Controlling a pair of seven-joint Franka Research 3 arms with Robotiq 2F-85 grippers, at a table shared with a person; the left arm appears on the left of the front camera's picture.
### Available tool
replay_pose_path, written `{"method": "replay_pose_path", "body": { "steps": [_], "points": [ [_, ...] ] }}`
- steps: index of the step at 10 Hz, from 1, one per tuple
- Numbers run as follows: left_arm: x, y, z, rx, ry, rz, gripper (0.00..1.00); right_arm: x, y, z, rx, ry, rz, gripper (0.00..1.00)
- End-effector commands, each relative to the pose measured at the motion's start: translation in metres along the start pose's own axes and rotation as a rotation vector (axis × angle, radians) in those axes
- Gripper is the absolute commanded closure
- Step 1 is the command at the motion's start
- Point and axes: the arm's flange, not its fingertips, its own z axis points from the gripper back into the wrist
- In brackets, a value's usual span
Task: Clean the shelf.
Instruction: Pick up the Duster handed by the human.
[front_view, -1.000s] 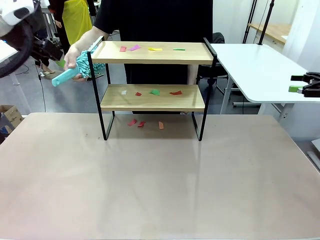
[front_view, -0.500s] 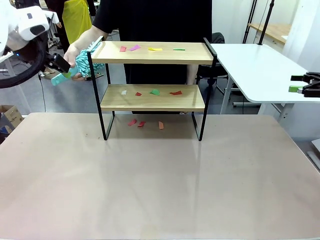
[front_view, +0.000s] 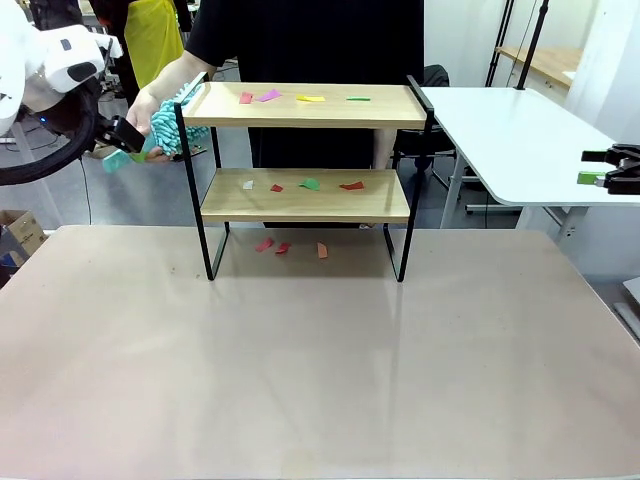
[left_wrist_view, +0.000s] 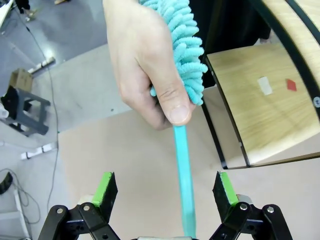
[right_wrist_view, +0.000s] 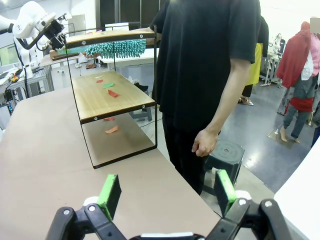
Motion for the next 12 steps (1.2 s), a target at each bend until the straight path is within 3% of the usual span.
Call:
{"method": "replay_pose_path", "body": {
  "steps": [1, 2, 3, 4, 5, 6, 7, 9, 12],
  "points": [
    [-0.005, -0.001, 0.004, -0.025, -0.023, 0.02, 0.0, 0.003, 0.0, -0.002, -0.002, -0.004, 0.005, 0.0],
    [-0.005, -0.001, 0.002, -0.029, -0.007, 0.009, 0.0, 0.003, 0.0, -0.002, -0.002, -0.004, 0.005, 0.0],
    [-0.005, -0.003, 0.002, -0.035, -0.007, 0.01, 0.59, 0.003, 0.0, -0.002, -0.002, -0.004, 0.005, 0.0],
    [-0.005, -0.005, 0.003, -0.039, -0.002, 0.012, 0.59, 0.003, 0.0, -0.002, -0.002, -0.004, 0.005, 0.0],
    [-0.005, -0.004, 0.002, -0.051, 0.012, 0.021, 1.0, 0.003, 0.0, -0.002, -0.002, -0.004, 0.005, 0.0],
    [-0.005, -0.004, 0.002, -0.048, 0.011, 0.029, 0.65, 0.003, 0.0, -0.002, -0.002, -0.004, 0.005, 0.0],
    [-0.005, -0.005, 0.002, -0.046, 0.015, 0.037, 1.0, 0.003, 0.0, -0.002, -0.002, -0.004, 0.005, 0.0],
    [-0.004, -0.007, 0.002, -0.032, 0.03, 0.071, 0.97, 0.003, 0.0, -0.002, -0.002, -0.004, 0.005, 0.0],
    [-0.003, -0.012, 0.001, 0.014, 0.04, 0.127, 1.0, 0.003, 0.0, -0.002, -0.002, -0.004, 0.005, 0.0]
  ]
}}
